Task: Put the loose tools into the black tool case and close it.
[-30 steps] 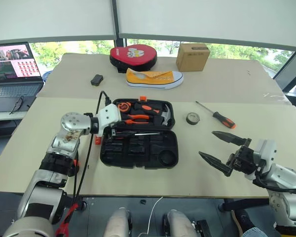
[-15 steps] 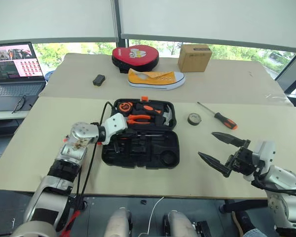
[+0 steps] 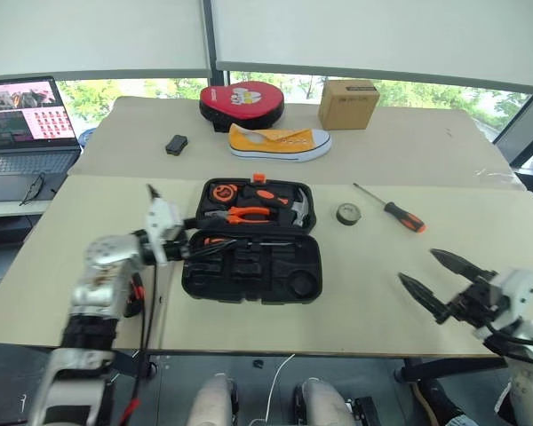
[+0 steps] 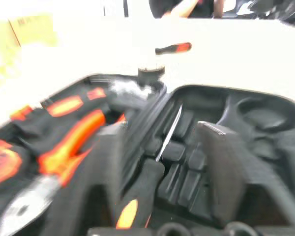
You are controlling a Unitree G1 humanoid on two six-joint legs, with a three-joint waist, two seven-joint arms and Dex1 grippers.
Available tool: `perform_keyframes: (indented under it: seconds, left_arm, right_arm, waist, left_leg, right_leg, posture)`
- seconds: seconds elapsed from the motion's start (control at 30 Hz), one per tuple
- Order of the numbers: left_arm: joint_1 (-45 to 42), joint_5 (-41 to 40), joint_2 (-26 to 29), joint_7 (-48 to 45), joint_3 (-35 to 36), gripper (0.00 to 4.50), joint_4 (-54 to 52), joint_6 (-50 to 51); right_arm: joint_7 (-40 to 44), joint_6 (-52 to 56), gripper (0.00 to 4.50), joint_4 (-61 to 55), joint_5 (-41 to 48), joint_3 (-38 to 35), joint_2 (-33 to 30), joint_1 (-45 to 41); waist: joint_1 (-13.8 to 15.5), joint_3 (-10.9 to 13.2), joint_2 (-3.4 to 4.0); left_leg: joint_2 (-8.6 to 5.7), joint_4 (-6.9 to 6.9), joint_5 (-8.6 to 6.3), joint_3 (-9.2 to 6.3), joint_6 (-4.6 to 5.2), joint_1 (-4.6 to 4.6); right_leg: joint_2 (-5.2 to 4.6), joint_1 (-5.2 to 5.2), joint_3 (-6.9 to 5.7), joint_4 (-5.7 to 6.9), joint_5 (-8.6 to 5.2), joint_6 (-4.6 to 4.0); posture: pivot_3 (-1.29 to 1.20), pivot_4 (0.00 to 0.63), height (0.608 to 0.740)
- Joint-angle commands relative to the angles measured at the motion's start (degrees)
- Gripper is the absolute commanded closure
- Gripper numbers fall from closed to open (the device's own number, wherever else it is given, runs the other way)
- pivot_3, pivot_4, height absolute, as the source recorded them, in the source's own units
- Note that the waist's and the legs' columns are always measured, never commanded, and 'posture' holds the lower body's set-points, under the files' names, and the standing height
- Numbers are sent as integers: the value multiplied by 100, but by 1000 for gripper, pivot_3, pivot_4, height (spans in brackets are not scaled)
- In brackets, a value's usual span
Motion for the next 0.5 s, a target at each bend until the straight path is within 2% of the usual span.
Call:
perform_keyframes:
  seconds: [0.03, 0.13, 0.23, 0.4, 0.5]
  left_arm:
    - [1021, -507, 515, -312, 594, 80, -629, 411]
    - [1808, -1255, 536, -256, 1245, 80, -1226, 767]
    - [2057, -1695, 472, -21, 1373, 80, -1718, 1200]
    - [2072, -1648, 369, 133, 1065, 80, -1983, 1414]
    - [1900, -1514, 250, 211, 841, 80, -1966, 1366]
  right_arm:
    - [-141, -480, 0, 526, -191, -446, 0, 204]
    - [-314, -573, 0, 866, -331, -494, -46, 117]
    - [-398, -381, 0, 1121, -459, -317, -292, -457]
    - [-163, 251, 0, 2506, -1135, 597, -1010, -2430]
    - [12, 455, 0, 4050, -1868, 1382, -1253, -4035]
  waist:
    - [-66, -9, 16]
    - [-84, -4, 24]
    - [-80, -1, 25]
    - [-121, 4, 56]
    - [-135, 7, 53]
  left_leg:
    - [2, -5, -2, 1, 1, 12]
    - [7, -13, -16, 6, -2, 26]
    - [11, -8, -16, 7, -2, 25]
    - [-1, -5, -15, 47, 5, 50]
    - [-5, -8, -16, 60, 7, 49]
  right_leg:
    - [0, 7, 9, -2, 0, 0]
    - [1, 7, 30, -3, -12, -1]
    - [-3, 6, 41, -2, -11, -1]
    - [-4, 10, 96, -4, -2, 9]
    - [14, -3, 105, -6, -1, 8]
  posture:
    - [0, 150, 740]
    - [0, 150, 740]
    - [0, 150, 740]
    - [0, 150, 740]
    - [0, 150, 740]
